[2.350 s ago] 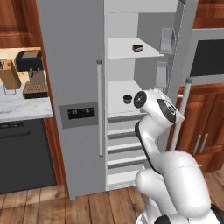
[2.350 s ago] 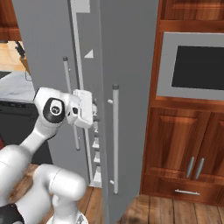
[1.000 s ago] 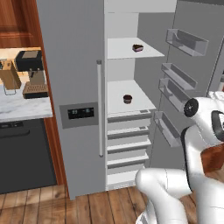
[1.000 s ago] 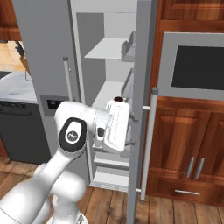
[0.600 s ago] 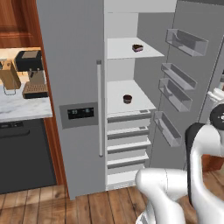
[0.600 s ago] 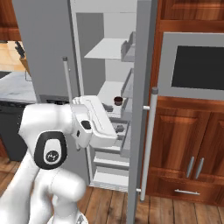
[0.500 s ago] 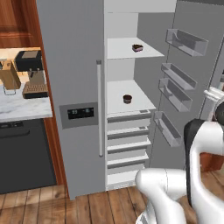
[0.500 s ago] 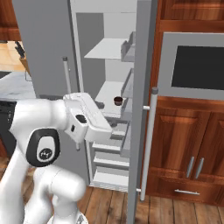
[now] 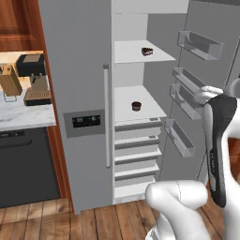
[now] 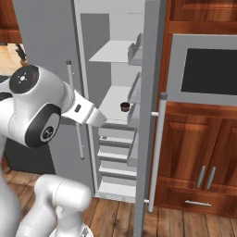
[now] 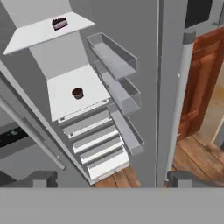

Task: Take the cake and cupcake from the fridge and place them on the empty tray on the dining counter.

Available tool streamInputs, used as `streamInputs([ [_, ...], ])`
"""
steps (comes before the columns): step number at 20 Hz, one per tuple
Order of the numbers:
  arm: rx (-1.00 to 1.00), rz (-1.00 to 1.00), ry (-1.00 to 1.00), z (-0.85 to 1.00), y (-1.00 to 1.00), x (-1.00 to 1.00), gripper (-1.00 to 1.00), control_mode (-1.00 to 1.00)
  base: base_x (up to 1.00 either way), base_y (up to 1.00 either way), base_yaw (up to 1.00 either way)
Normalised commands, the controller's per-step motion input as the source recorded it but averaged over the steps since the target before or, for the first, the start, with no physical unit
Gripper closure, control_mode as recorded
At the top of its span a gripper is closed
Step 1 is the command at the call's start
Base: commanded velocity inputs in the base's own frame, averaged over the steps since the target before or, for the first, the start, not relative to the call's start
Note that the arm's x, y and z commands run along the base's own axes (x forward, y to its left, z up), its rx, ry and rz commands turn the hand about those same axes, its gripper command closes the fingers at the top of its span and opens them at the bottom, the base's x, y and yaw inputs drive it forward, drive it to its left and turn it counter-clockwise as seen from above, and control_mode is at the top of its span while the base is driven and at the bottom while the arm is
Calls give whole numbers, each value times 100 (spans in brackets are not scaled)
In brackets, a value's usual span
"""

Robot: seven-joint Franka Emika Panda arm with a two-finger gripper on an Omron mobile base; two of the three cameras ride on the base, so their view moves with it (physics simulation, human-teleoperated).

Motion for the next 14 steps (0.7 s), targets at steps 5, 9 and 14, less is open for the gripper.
streamInputs([
  [5,22,33,7,-43,52,0,-100,-100,0,0,0],
  [9,1,6,-1,-53,39,0,-100,-100,0,0,0],
  [14,-13,0,-5,-57,34,0,-100,-100,0,0,0],
])
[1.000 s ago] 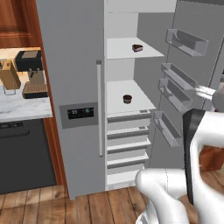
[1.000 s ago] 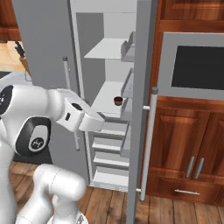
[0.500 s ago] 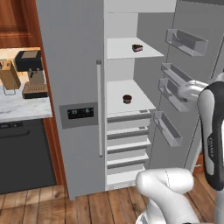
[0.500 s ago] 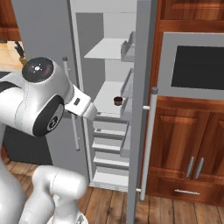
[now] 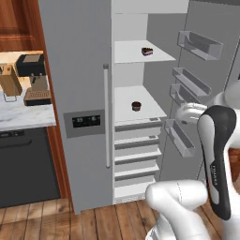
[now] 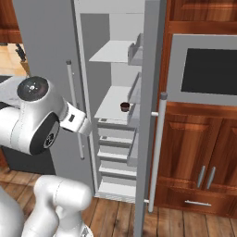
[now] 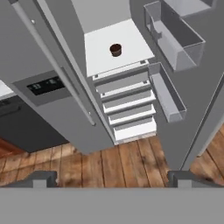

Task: Take the cake and cupcake from the fridge and place them on the empty tray on the dining counter.

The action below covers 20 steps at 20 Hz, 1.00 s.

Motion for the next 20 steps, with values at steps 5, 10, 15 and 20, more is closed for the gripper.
streamInputs([
  [5,-8,0,-1,-39,2,-3,-100,-100,0,0,0],
  [10,-15,0,-12,0,0,0,-100,-100,0,0,0],
  [15,-7,-3,-9,0,6,1,-100,100,13,8,-1],
  [20,0,0,0,0,0,0,-100,100,91,43,-2],
])
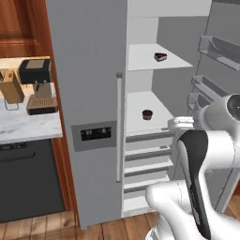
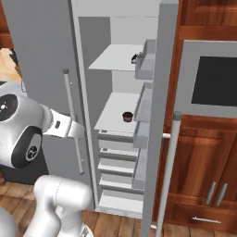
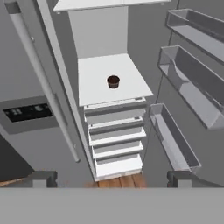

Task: Take the cake and cupcake from the fridge and place them on the empty tray on the dining counter.

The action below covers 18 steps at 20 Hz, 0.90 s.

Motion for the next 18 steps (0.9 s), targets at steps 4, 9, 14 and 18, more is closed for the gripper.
streamInputs([
  [4,0,0,0,0,0,0,-100,100,91,-17,1],
  [9,0,0,0,0,0,0,-100,100,62,-32,0],
  [14,0,0,0,0,0,0,-100,100,67,-11,-2],
  [18,0,0,0,0,0,0,-100,100,90,-2,-15],
])
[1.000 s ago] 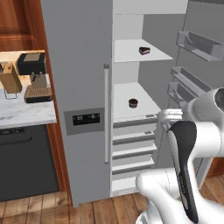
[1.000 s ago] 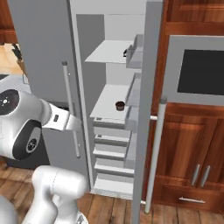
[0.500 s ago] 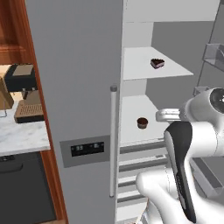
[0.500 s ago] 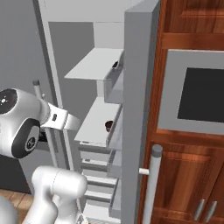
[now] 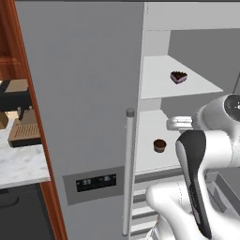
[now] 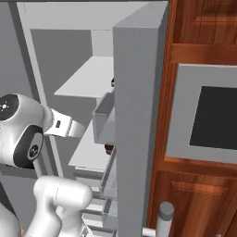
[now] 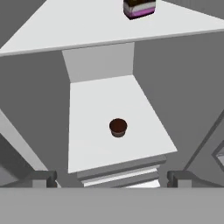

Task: Take the cake and cupcake from the fridge and place them on the empty tray on the dining counter.

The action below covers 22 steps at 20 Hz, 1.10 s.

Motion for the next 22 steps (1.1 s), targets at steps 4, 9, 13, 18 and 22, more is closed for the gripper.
streamInputs([
  [4,0,0,0,0,0,0,-100,100,78,-1,-24],
  [9,0,0,0,0,0,0,-100,100,49,-13,-41],
  [13,8,-1,1,-8,-14,6,-100,-100,8,-21,-22],
  [18,14,0,3,-43,-30,27,-100,-100,0,0,0],
  [22,2,0,1,-38,-3,16,-100,-100,0,0,0],
])
